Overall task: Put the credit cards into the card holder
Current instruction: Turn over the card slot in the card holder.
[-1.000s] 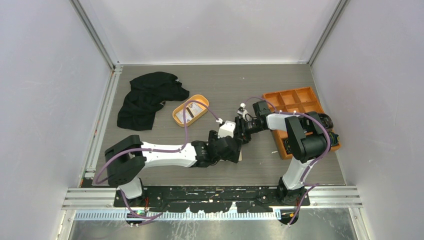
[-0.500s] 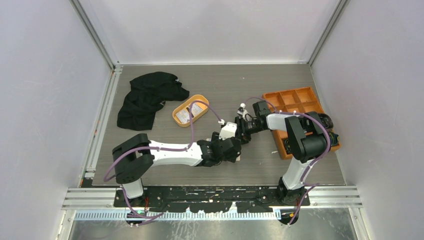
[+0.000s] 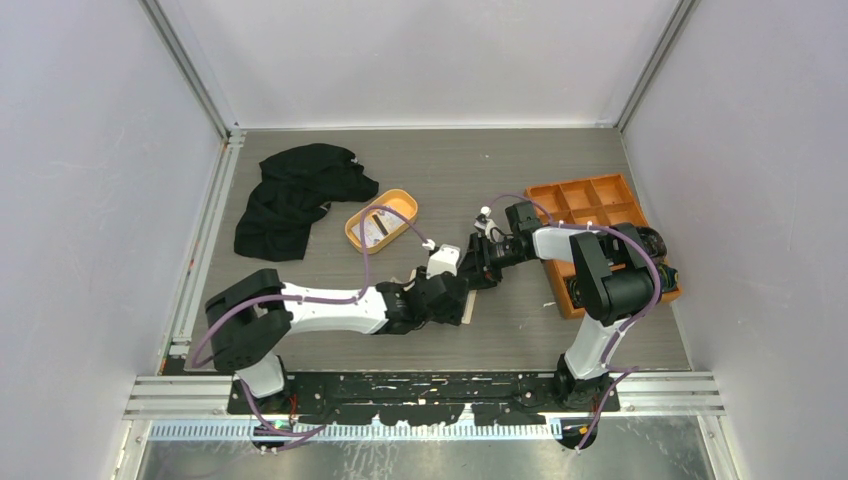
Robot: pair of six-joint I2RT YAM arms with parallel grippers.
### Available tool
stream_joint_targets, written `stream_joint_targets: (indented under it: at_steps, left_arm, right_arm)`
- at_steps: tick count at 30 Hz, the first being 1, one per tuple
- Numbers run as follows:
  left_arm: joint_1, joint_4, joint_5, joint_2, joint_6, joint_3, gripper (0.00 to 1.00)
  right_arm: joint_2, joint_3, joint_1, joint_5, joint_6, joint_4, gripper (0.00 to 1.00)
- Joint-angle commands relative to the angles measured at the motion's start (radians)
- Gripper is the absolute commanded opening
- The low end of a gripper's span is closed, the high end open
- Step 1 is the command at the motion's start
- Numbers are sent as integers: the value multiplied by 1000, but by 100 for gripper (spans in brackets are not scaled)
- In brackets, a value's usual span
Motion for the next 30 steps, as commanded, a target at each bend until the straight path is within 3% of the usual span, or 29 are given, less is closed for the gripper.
stream_joint_targets:
  at_steps: [1, 16, 24, 30]
  left_arm:
    - [16, 149, 57, -66, 17, -44, 62]
    - [55, 408, 234, -221, 16, -242, 74]
    - [102, 367, 220, -319, 22, -348, 74]
    - [104, 357, 221, -275, 36, -331, 71]
  right_arm:
    - [-4, 31, -2, -41, -9, 8, 50]
    - [9, 27, -2, -76, 22, 54, 51]
    - [0, 34, -3, -74, 2, 40, 49]
    - [-6, 40, -4, -62, -12, 22, 43]
